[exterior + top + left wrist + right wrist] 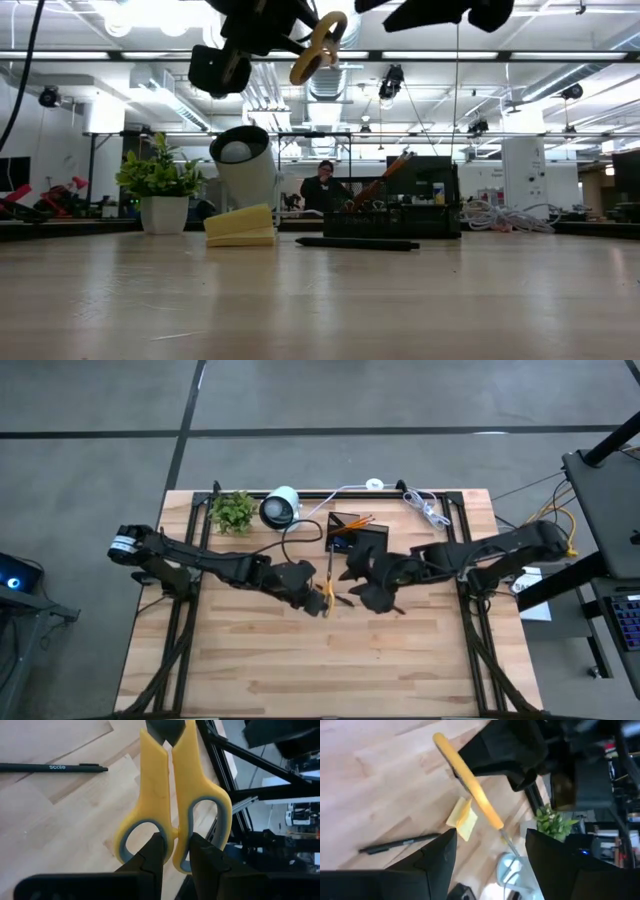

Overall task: Pick and place office supplies into organizer
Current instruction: Put the scissors into the desk organizer

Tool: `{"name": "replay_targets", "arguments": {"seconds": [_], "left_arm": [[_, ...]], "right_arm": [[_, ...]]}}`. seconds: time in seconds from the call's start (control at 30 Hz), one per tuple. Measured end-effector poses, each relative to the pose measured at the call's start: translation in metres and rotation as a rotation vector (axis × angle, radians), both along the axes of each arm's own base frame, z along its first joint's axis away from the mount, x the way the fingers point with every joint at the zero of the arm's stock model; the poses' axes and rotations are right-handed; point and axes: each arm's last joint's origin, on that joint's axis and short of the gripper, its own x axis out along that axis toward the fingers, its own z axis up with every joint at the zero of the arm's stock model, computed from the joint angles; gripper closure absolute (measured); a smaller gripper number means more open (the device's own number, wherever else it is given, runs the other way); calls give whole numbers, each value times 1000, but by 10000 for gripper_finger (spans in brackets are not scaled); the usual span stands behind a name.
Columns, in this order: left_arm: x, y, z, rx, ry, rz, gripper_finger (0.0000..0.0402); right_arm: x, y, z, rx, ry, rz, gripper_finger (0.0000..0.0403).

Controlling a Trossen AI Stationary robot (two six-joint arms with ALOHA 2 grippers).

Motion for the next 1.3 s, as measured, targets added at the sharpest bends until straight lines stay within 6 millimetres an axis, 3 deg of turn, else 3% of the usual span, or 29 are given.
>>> {"name": "replay_targets", "arguments": {"seconds": [0.6,1.3], "left_arm": [[1,0,2,-87,-12,-29,348],[4,1,6,-108,-51,-45,348]], "right_arm": [[24,11,-22,-235,35,102,180],[40,17,-36,-271,8,140,206]]}}
